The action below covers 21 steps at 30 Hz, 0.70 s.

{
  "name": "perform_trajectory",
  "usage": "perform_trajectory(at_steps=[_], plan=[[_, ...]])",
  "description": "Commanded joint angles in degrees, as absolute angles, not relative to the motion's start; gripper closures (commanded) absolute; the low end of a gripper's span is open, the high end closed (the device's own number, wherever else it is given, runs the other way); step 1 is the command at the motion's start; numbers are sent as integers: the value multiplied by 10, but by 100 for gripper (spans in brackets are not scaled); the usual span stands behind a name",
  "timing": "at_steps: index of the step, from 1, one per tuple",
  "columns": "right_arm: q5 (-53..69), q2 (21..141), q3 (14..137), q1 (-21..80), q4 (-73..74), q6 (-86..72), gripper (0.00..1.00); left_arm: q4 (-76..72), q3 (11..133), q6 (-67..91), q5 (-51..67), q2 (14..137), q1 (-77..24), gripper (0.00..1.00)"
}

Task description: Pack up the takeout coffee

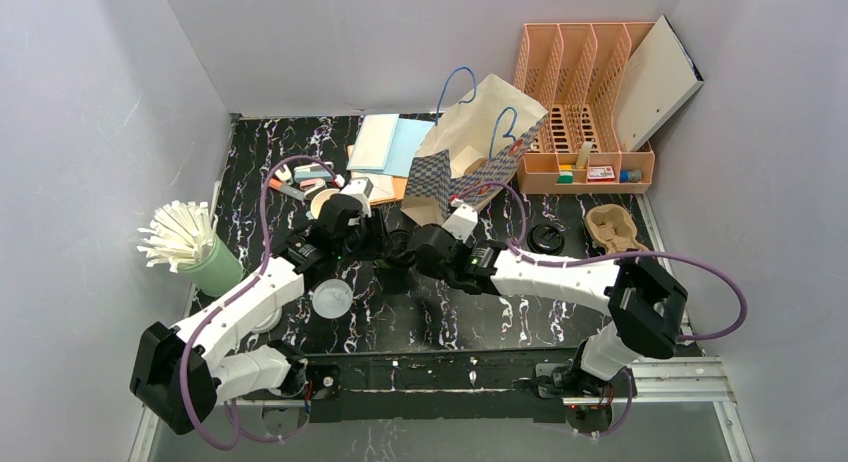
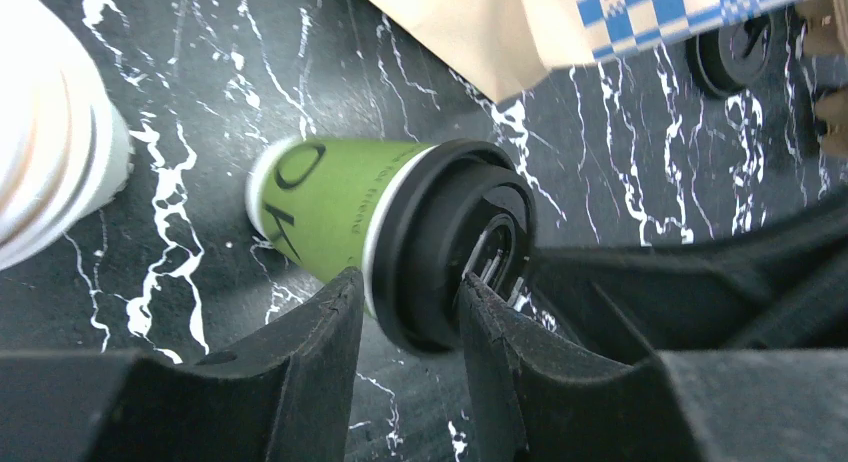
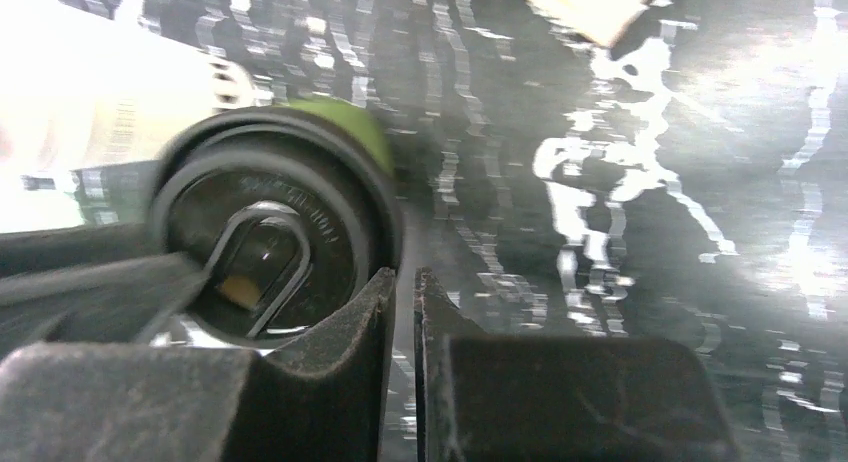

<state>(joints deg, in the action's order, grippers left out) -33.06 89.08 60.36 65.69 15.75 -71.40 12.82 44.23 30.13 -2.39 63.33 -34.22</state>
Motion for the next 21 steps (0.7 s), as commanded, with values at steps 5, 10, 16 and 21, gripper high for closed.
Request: perform_trajectory(at_steps=[5,10,16,21], plan=[[-297,862,561,637,219,-610,77,194,474,281,16,649,-351,61],[-265,837,571,624,198,-551,76,192,472,276,13,661,-351,60],[-198,771,528,586,164,-462,56,169,467,254,29,650,-351,52],[-127,688,442,550,91,-414,2,129,466,255,35,655,-351,40]])
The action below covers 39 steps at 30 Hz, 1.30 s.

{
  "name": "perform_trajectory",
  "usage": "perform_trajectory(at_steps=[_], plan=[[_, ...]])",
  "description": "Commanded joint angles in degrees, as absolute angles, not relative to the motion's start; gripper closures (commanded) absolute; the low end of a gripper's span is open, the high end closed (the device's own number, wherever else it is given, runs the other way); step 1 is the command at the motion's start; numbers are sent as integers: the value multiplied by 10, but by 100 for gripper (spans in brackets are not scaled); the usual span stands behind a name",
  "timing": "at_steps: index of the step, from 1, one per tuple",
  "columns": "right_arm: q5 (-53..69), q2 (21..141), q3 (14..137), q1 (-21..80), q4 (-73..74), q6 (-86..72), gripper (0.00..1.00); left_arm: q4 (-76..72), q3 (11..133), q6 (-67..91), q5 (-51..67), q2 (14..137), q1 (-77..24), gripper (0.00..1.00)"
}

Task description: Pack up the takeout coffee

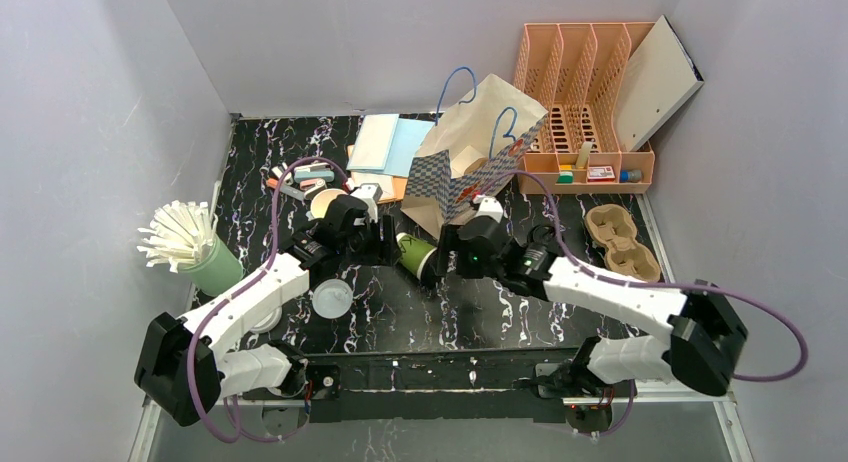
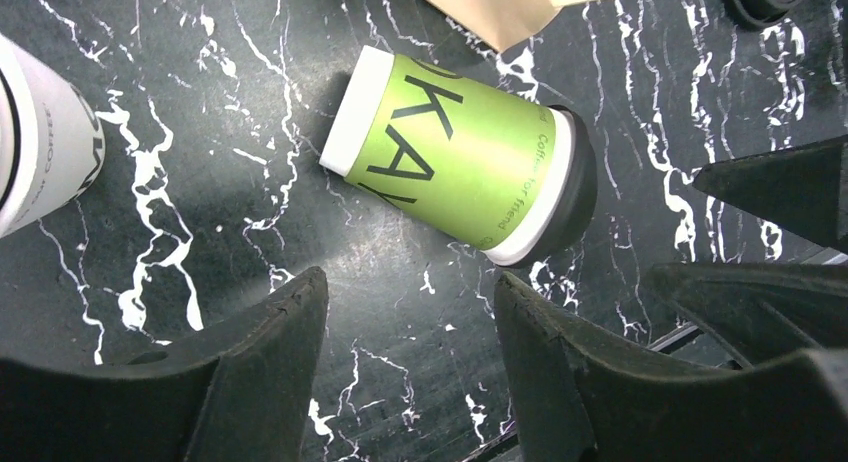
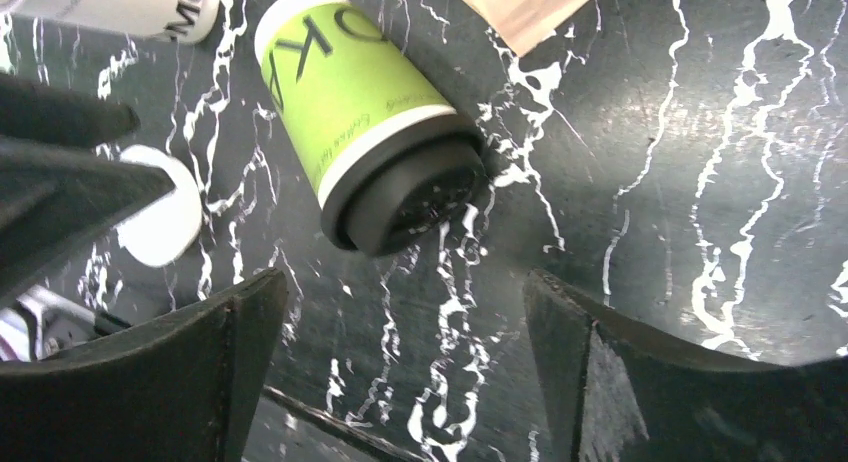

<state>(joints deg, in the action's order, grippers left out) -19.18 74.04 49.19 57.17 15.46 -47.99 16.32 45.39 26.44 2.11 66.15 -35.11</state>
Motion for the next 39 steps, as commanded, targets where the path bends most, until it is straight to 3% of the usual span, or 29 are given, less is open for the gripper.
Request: perform_trajectory(at_steps=[1,12,33,39], plan=[[-112,676,429,544,79,-404,2,115,463,258,38,659,-351,40],[118,668,321,396,-119,-360,2,-40,444,294,15,755,-349,43],[187,804,288,393,-285,-466,2,-80,399,295,-30,825,-337,68],[171,819,285,427,-290,-463,2,-90,369,308,-24,821,-337,71]])
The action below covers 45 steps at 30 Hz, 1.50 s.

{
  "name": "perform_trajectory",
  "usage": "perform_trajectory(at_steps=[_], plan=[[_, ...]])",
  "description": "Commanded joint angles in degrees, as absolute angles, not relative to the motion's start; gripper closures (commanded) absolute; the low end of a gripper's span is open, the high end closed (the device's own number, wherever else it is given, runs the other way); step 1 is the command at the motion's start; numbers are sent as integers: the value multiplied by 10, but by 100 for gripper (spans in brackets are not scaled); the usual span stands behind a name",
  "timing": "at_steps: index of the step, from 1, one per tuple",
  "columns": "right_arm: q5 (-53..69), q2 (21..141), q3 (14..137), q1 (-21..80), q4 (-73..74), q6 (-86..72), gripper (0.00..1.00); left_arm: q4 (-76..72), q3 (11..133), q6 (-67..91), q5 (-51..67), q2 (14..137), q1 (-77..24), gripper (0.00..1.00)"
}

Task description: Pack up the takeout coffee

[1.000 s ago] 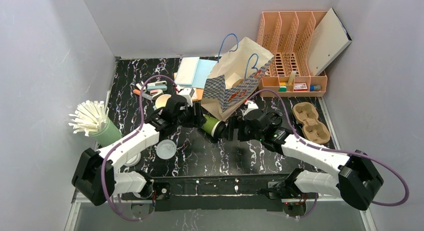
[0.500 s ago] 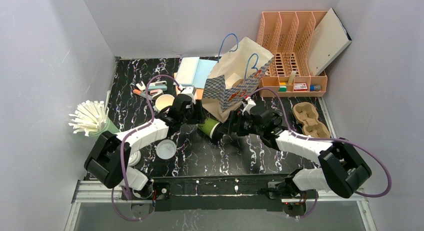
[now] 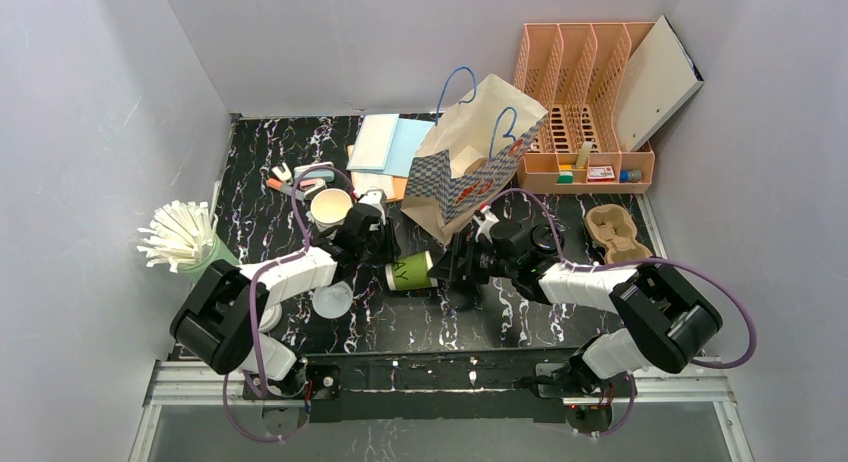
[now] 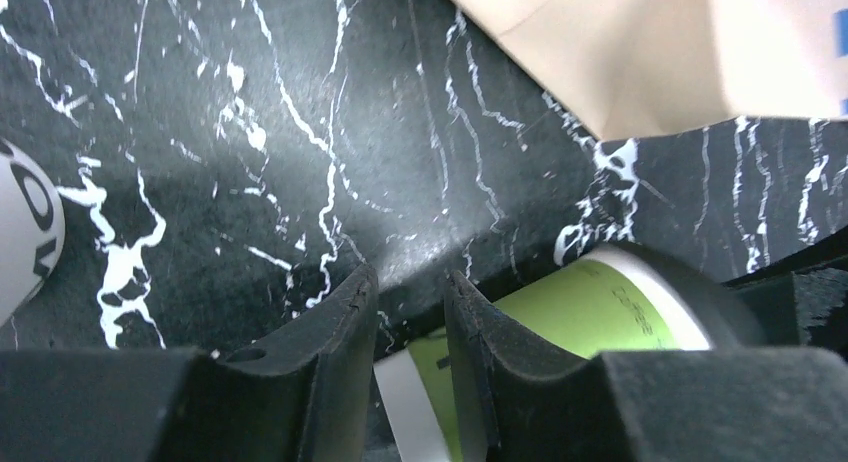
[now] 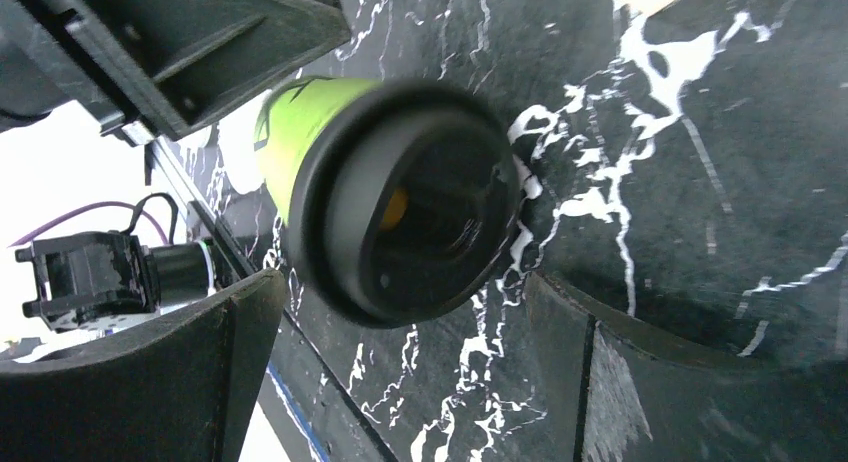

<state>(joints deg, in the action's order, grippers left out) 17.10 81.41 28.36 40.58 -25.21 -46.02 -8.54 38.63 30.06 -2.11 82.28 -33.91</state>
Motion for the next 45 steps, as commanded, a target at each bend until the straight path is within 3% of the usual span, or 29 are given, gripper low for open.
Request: perform_trajectory(at_steps=[1,7,12,21,34,45], plan=[[168,819,284,430,-288,-462,2,-89,366,312,-24,821,-337,71],[135,810,293,443,-259,-446,2,-107,340,333,-24,803,-337,71],[79,809,329,453,-211,-380,13,-89,350,320,-18,761,-337,70],[91,788,353,455,-225,-208,17,30,392,295,-24,675,-337,60],[126,813,393,456,-189,-172,57,128,356,372,56,541,-337,63],[-18,764,426,505,-81,-143,69,85,303,424,112,521,-337,63]])
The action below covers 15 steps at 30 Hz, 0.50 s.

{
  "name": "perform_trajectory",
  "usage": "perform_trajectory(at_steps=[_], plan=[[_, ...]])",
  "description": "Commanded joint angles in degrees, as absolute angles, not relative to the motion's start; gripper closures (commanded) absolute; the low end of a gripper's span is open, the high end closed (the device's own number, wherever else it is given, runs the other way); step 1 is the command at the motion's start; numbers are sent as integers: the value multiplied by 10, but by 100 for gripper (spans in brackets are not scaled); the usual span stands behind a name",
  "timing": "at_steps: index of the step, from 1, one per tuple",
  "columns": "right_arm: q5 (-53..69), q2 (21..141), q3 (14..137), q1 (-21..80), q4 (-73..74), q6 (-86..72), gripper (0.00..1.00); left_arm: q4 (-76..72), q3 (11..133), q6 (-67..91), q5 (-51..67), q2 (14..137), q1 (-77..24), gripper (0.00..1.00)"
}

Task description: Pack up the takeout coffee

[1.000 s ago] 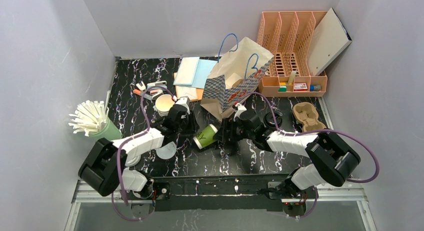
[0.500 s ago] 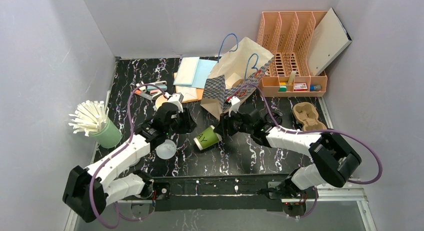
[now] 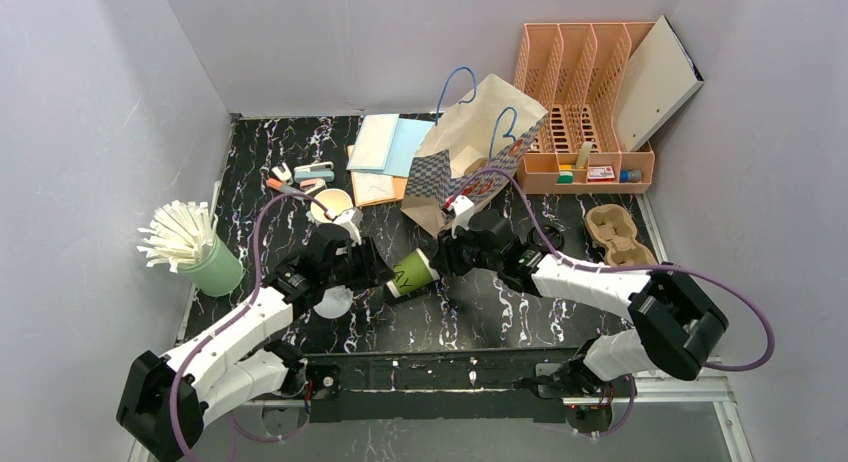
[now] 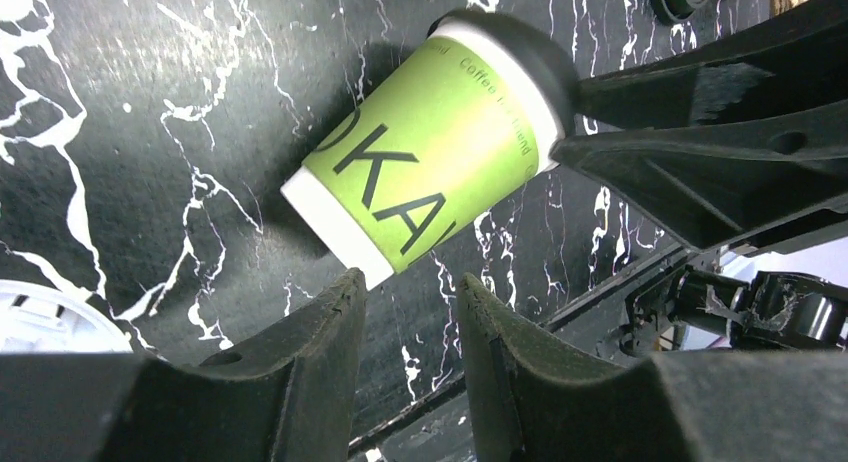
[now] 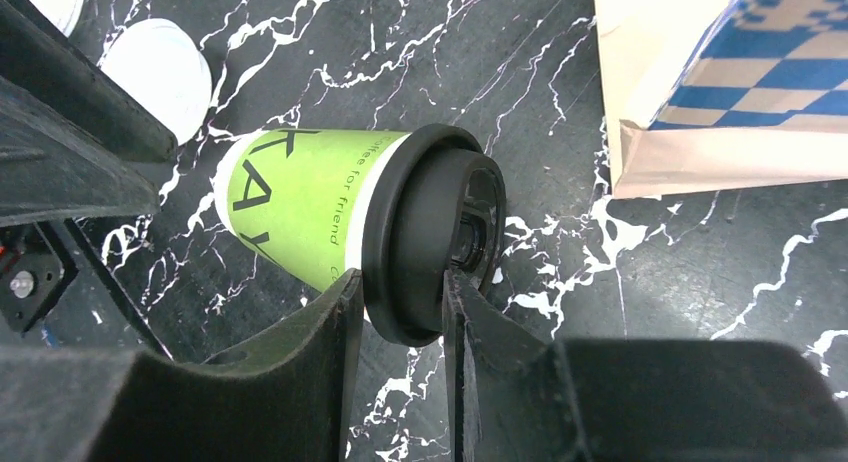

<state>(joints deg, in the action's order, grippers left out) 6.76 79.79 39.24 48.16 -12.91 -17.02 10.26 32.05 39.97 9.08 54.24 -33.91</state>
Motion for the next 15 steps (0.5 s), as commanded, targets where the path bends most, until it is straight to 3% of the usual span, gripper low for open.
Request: perform_trajectory(at_steps=[1,8,15], plan=[[-41,757,430,512,-69,-139,70,78,299,426,115,521,-337,64],[-265,721,487,590,56,-90,74,18,277,439,126,542,-337,64],[-521,762,545,704,168,-38,74,-95,244,468,138,582,-337,64]])
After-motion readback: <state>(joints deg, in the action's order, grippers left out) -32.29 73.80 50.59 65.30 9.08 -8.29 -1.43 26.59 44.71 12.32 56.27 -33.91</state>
